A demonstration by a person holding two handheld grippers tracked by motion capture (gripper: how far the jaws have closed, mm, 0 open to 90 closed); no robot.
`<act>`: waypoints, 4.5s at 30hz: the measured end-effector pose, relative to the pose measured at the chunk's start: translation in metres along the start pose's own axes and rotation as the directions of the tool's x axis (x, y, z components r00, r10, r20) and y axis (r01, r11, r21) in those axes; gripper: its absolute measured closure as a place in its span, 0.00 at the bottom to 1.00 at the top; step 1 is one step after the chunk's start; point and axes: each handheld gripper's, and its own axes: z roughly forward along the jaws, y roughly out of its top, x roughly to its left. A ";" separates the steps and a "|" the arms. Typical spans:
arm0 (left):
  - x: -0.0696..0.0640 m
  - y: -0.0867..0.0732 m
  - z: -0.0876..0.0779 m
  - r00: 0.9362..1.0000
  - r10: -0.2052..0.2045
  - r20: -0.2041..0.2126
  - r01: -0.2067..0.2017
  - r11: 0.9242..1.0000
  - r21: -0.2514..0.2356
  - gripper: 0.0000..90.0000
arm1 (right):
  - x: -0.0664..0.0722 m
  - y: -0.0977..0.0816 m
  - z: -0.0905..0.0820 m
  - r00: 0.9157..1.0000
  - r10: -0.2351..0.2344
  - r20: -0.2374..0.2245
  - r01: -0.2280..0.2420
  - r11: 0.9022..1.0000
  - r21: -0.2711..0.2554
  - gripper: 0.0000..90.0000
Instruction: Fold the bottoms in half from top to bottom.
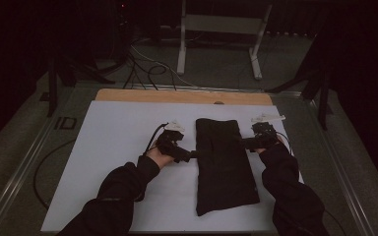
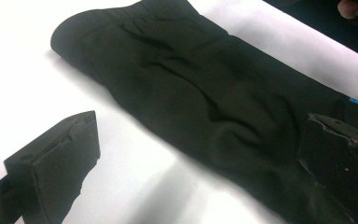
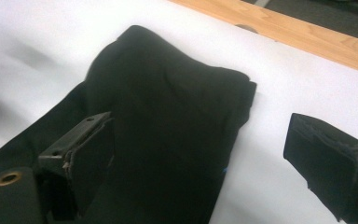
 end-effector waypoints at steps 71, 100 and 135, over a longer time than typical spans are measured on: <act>0.048 0.020 0.080 0.974 -0.200 -0.103 0.211 0.971 0.108 0.86 | -0.037 -0.003 0.092 0.989 0.145 0.034 -0.149 0.966 0.211 0.58; 0.039 0.047 0.053 0.986 -0.146 -0.082 0.151 0.987 0.051 0.99 | -0.032 0.016 0.063 0.997 0.073 0.007 -0.073 0.986 0.149 0.96; 0.004 0.035 0.022 0.998 -0.065 0.021 0.063 0.995 0.076 0.99 | 0.000 -0.007 0.000 0.999 0.003 -0.041 -0.001 0.998 0.056 0.96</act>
